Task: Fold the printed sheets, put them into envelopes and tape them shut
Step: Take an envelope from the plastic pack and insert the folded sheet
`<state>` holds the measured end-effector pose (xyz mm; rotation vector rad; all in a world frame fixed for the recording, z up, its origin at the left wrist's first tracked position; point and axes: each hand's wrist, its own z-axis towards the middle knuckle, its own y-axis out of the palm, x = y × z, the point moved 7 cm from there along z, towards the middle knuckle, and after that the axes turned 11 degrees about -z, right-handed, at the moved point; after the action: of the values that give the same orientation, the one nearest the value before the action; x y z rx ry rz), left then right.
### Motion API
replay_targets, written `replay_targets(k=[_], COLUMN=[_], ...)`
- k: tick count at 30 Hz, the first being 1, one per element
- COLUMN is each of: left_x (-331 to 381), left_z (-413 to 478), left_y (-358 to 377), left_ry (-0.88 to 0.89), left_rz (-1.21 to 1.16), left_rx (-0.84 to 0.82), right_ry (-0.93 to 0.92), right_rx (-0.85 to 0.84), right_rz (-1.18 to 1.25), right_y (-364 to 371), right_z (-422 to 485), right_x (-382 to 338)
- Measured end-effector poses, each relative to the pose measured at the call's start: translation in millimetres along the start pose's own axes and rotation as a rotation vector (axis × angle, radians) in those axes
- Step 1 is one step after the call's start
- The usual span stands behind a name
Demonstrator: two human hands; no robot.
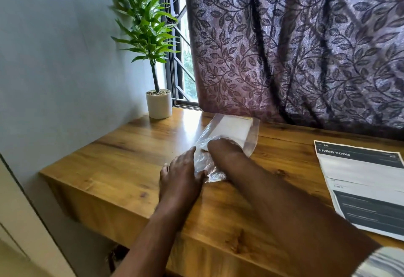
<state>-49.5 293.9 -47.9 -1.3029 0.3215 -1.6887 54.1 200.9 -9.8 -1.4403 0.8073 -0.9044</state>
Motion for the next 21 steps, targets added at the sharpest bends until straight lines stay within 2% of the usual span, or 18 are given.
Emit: replay_targets(k=[6, 9, 15, 21], left_x=[-1, 0, -1, 2], left_z=[0, 0, 1, 2], left_y=[-1, -2, -3, -6], left_ry=[-0.015, -0.015, -0.04, -0.072], left_rz=[-0.012, -0.011, -0.032, -0.08], left_rx=[-0.011, -0.011, -0.015, -0.013], right_ry=[-0.003, -0.012, -0.028, -0.084], right_rx=[0.11, 0.191, 0.248, 0.339], right_rz=[0.014, -0.053, -0.154, -0.056], right_y=[3, -6, -7, -26], right_z=[-9, -9, -24, -63], right_x=[-14, -12, -17, -20])
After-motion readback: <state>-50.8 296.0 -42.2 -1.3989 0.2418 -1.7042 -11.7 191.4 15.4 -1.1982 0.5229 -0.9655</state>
